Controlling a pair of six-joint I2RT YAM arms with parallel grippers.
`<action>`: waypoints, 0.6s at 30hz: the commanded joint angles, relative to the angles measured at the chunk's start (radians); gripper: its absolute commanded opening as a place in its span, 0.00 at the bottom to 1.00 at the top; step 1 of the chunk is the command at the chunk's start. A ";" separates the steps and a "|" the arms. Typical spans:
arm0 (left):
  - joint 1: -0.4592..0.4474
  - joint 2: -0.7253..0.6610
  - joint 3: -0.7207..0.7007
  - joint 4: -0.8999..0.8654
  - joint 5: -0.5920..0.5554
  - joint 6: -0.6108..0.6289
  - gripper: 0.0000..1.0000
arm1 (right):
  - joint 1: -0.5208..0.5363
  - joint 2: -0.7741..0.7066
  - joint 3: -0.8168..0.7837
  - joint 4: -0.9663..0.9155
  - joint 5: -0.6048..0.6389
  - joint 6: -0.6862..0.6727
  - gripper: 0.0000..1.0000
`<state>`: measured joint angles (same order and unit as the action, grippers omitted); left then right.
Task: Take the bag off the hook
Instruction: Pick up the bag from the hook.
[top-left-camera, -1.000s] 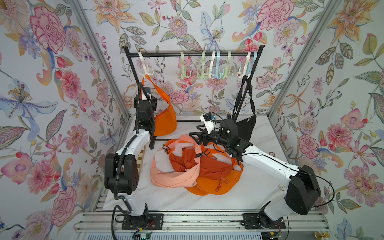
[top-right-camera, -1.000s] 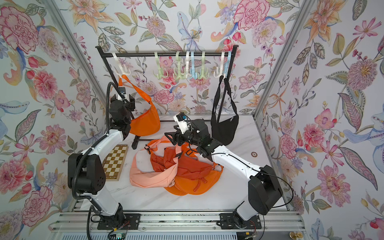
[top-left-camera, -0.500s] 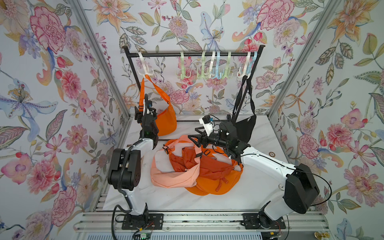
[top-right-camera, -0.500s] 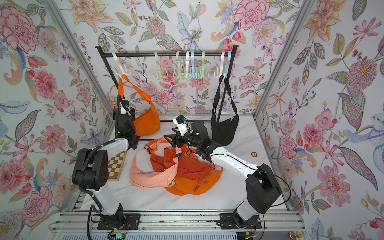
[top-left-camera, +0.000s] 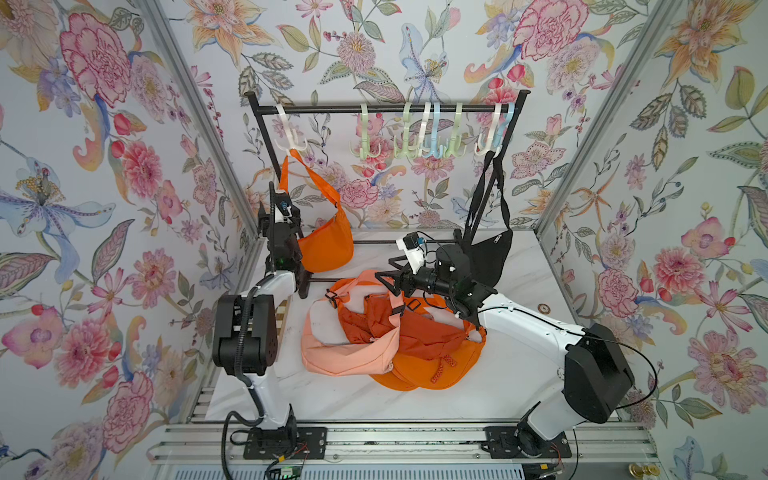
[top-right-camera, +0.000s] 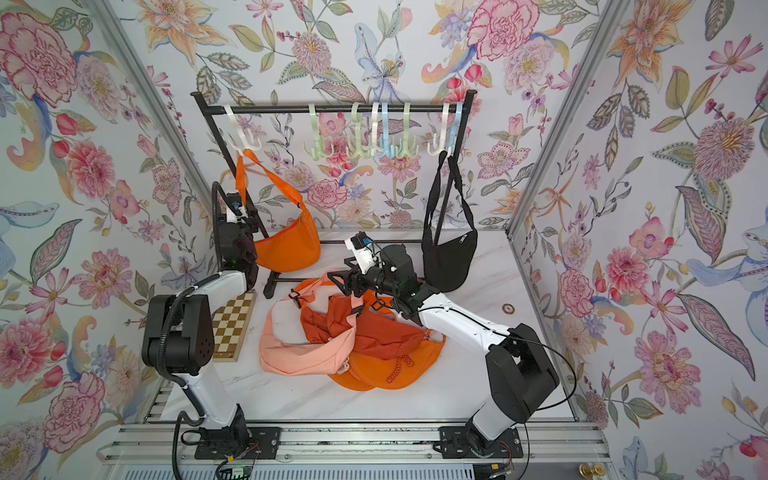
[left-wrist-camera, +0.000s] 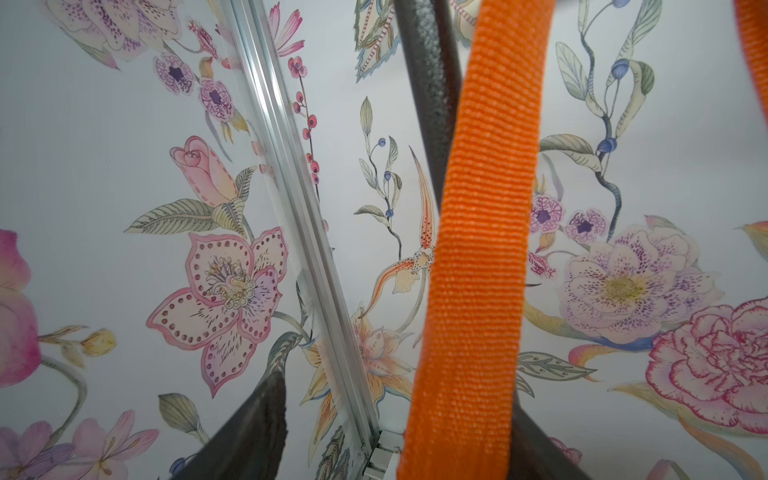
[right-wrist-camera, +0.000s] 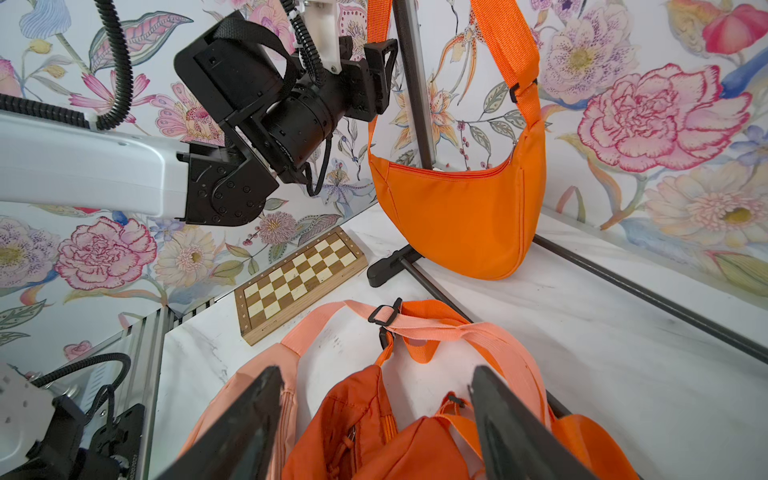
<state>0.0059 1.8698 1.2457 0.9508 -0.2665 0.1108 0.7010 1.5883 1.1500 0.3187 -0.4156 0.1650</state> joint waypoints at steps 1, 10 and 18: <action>0.015 0.038 0.065 -0.047 0.100 -0.033 0.68 | 0.004 0.019 -0.005 0.021 -0.014 0.012 0.74; 0.014 0.046 0.084 -0.061 0.176 -0.032 0.23 | 0.005 0.027 -0.017 0.034 -0.012 0.016 0.73; -0.003 -0.017 -0.004 -0.014 0.201 -0.049 0.00 | 0.005 0.025 -0.012 0.034 -0.013 0.020 0.73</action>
<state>0.0166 1.9060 1.2732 0.9108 -0.0883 0.0700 0.7010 1.6104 1.1439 0.3347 -0.4152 0.1726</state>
